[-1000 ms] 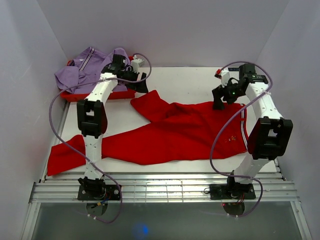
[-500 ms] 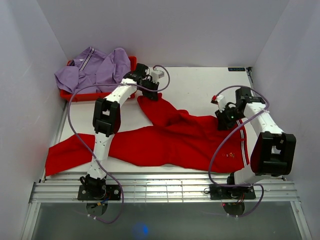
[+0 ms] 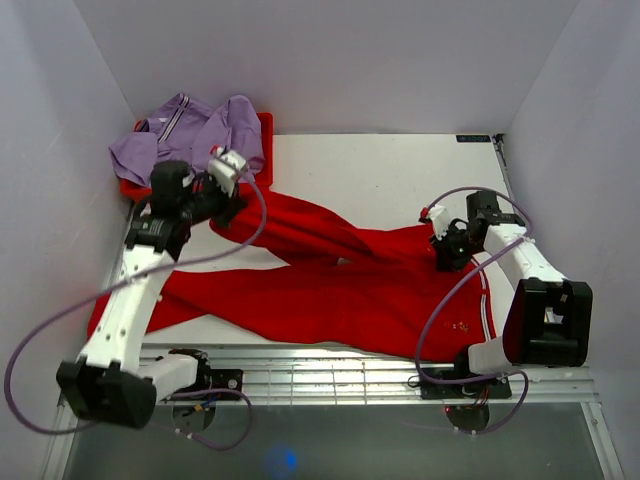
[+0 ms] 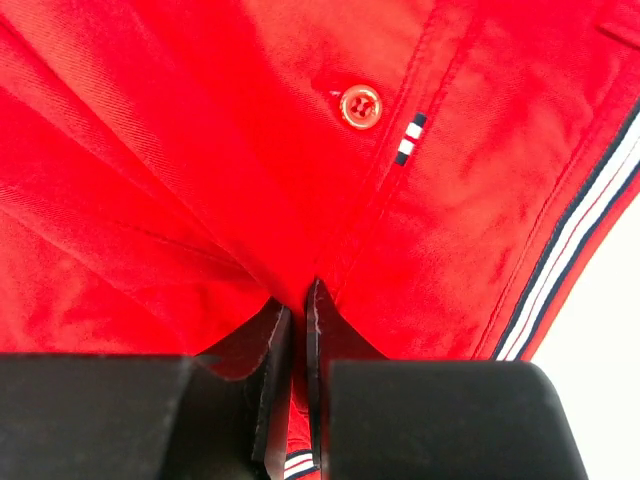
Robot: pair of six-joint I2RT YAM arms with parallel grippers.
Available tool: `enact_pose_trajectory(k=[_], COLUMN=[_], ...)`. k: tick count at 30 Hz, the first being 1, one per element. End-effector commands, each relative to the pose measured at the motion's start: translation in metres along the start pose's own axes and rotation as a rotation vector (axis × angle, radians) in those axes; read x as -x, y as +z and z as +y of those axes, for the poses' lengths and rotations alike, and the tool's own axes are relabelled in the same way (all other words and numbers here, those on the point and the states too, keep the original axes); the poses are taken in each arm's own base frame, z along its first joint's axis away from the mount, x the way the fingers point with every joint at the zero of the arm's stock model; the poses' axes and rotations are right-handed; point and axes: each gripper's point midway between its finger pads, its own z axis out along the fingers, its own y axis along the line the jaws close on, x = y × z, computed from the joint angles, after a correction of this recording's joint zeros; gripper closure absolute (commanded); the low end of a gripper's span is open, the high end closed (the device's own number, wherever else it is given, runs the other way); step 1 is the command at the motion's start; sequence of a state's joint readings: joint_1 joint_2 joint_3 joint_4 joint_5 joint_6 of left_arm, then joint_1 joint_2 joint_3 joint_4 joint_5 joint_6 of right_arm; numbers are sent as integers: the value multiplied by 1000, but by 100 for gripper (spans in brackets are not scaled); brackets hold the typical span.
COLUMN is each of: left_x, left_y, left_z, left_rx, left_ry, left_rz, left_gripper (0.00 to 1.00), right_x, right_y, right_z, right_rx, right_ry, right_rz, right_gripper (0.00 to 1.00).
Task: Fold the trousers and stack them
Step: Flatten the trousers out
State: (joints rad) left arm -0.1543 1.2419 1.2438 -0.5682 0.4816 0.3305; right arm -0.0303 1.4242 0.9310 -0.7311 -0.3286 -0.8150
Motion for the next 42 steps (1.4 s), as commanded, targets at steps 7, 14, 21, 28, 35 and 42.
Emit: enact_pose_trajectory(k=[7, 14, 21, 28, 35, 42], left_x=[-177, -187, -42, -23, -52, -90], left_y=[-46, -76, -26, 105, 200, 232], left_z=[-80, -119, -78, -71, -78, -77], left_rx=[-240, -469, -354, -289, -262, -229], left_ry=[188, 311, 148, 115, 156, 211], left_rz=[287, 305, 55, 206, 372, 493], left_gripper=[87, 10, 2, 2, 2, 11], right_x=[-18, -14, 10, 75, 87, 94], right_y=[-5, -8, -24, -68, -36, 8], right_z=[-14, -2, 2, -23, -95, -122], right_rx=[-52, 34, 54, -22, -108, -44], right_ry=[-19, -34, -20, 68, 69, -44], right_rz=[93, 99, 21, -171, -79, -24], right_gripper=[92, 61, 26, 9, 10, 9])
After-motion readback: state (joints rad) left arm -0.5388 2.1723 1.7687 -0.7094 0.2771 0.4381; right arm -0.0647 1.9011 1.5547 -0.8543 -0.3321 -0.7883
